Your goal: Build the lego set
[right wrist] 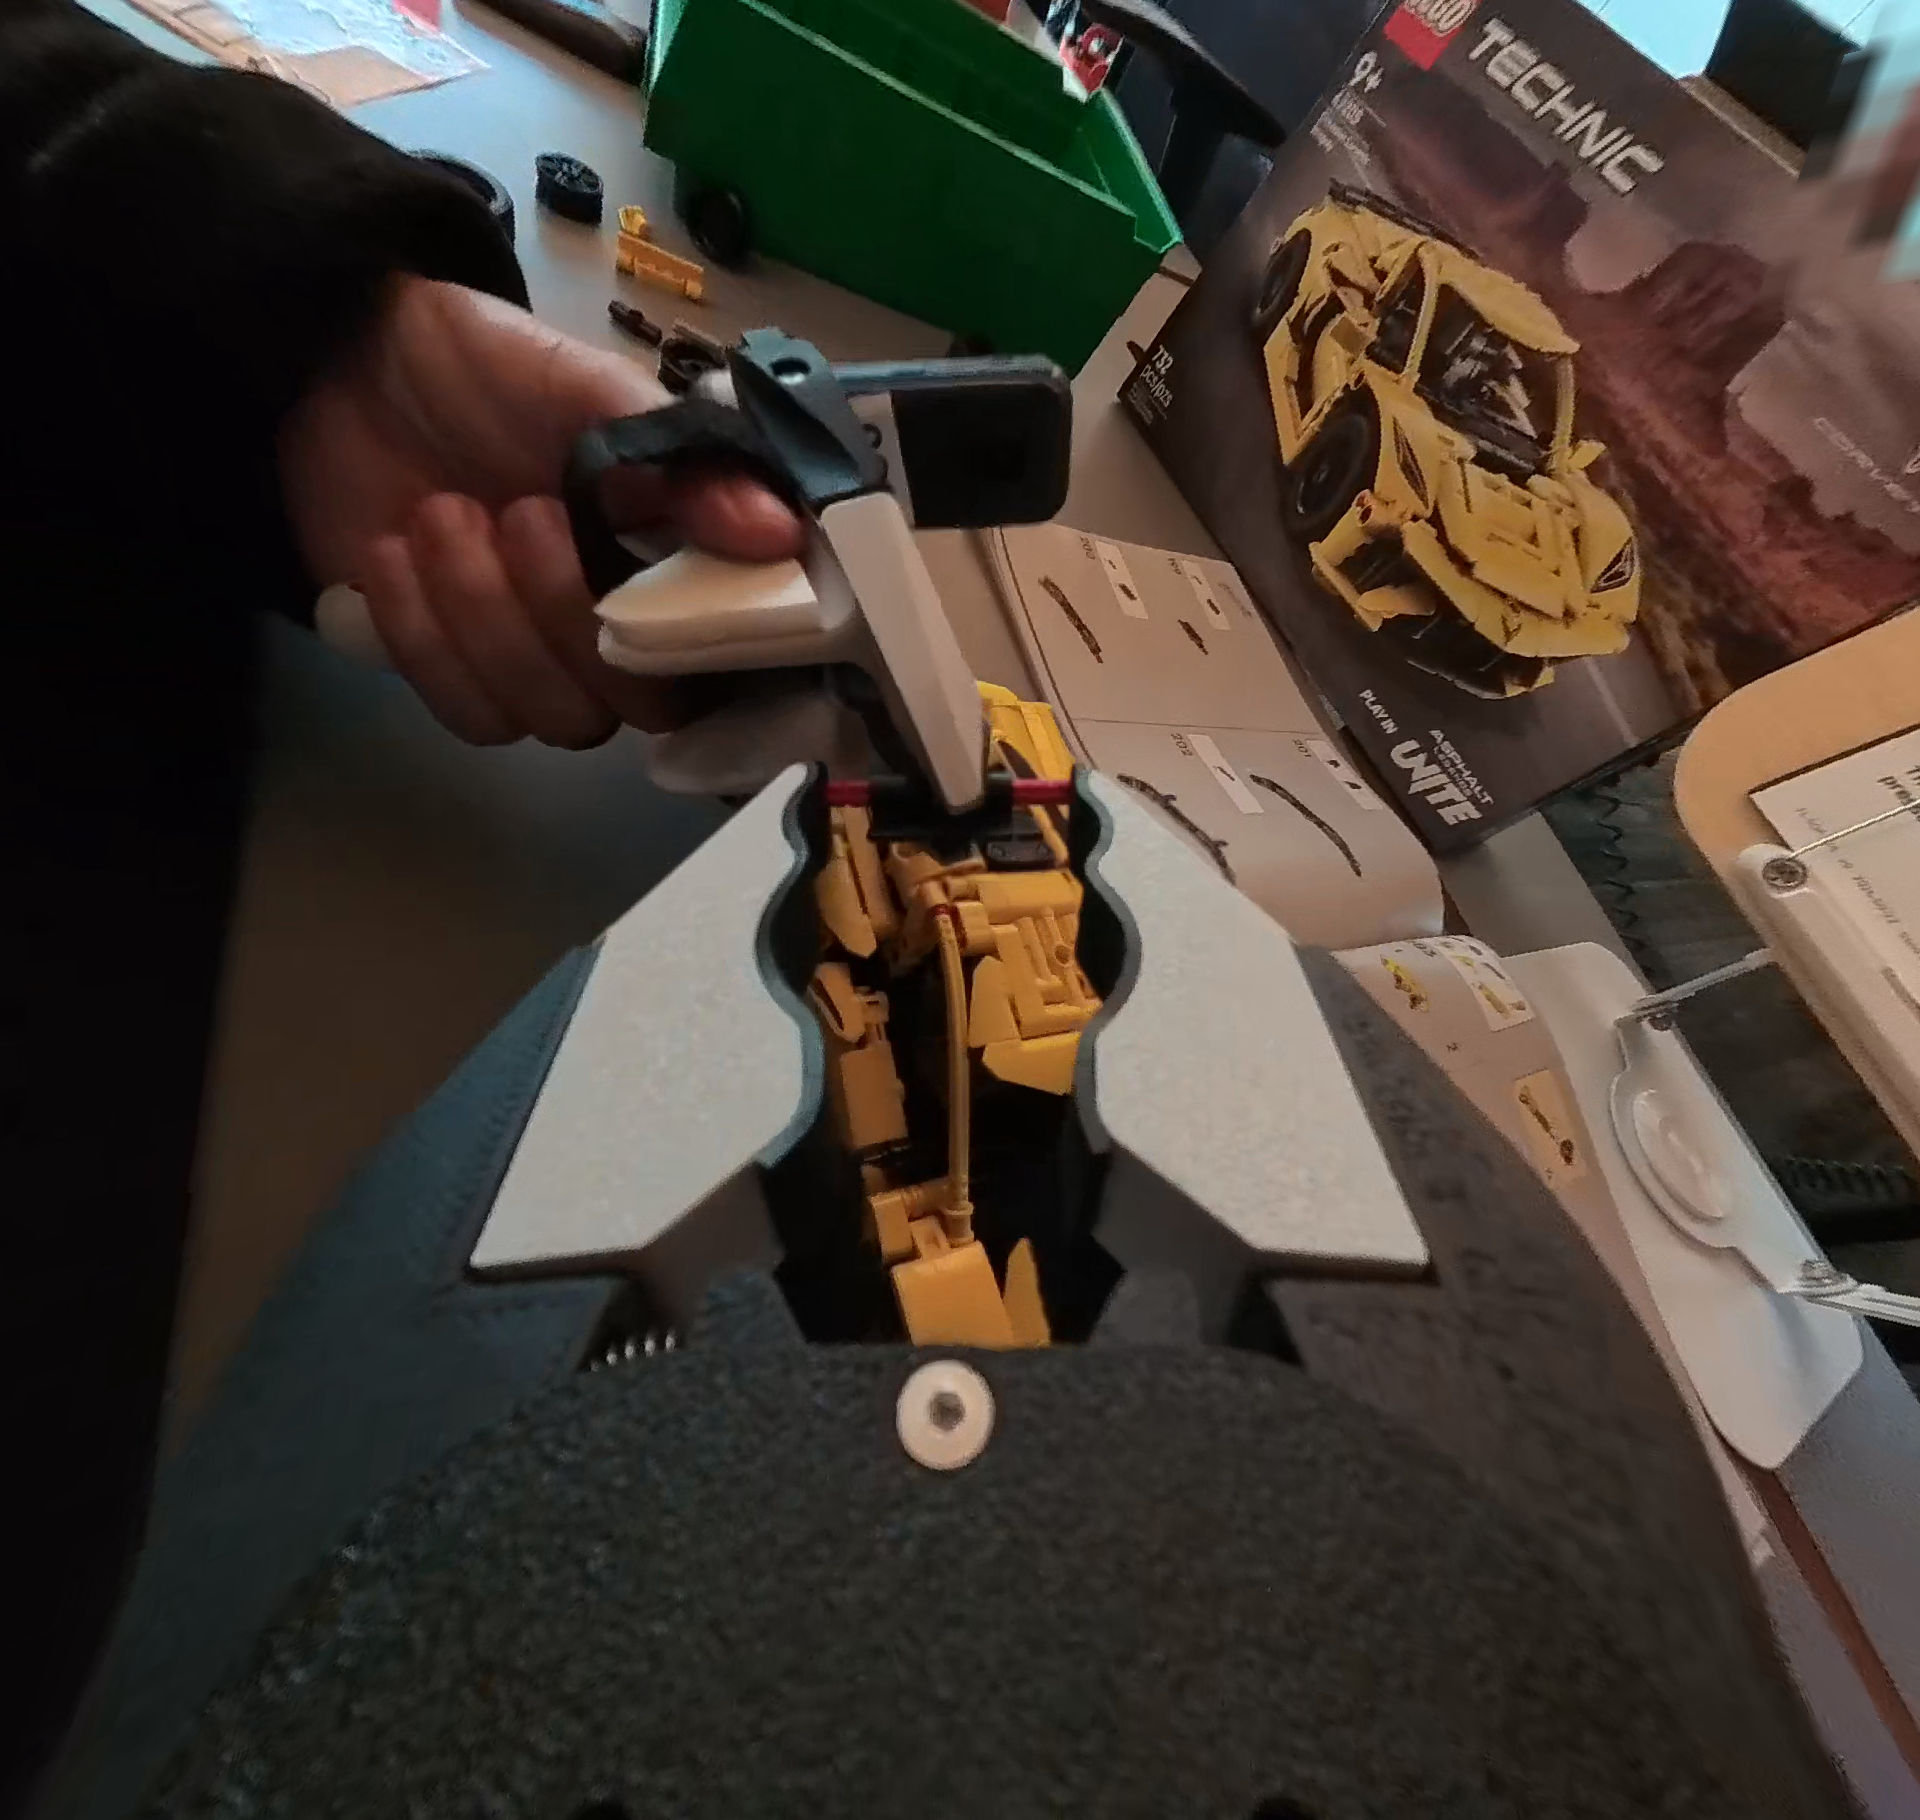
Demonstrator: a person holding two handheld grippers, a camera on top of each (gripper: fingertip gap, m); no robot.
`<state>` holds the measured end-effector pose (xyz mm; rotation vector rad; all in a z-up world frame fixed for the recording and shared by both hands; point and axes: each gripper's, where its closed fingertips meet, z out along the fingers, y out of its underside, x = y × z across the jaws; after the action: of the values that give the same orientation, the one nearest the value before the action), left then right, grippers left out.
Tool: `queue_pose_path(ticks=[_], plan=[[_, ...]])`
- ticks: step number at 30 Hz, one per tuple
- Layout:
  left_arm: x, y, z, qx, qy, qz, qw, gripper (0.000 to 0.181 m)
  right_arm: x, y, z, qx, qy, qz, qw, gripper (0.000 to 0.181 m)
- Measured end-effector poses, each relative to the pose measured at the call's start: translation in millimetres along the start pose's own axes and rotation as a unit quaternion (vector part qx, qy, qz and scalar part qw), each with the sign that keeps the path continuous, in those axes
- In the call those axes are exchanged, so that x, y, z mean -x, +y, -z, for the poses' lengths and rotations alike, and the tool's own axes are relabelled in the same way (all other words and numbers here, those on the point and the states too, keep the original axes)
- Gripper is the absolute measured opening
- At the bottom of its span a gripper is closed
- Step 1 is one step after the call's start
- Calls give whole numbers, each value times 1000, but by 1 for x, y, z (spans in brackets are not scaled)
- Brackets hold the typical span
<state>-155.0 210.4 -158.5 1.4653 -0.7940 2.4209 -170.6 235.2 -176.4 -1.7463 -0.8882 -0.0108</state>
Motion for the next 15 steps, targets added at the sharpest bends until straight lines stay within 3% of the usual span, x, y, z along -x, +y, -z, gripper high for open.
queue_pose_path(ticks=[15], plan=[[11, 5, 3, 16, -32, -1, 999, 6, 8, 12, -2, 31, -34, -5, 999, 41]])
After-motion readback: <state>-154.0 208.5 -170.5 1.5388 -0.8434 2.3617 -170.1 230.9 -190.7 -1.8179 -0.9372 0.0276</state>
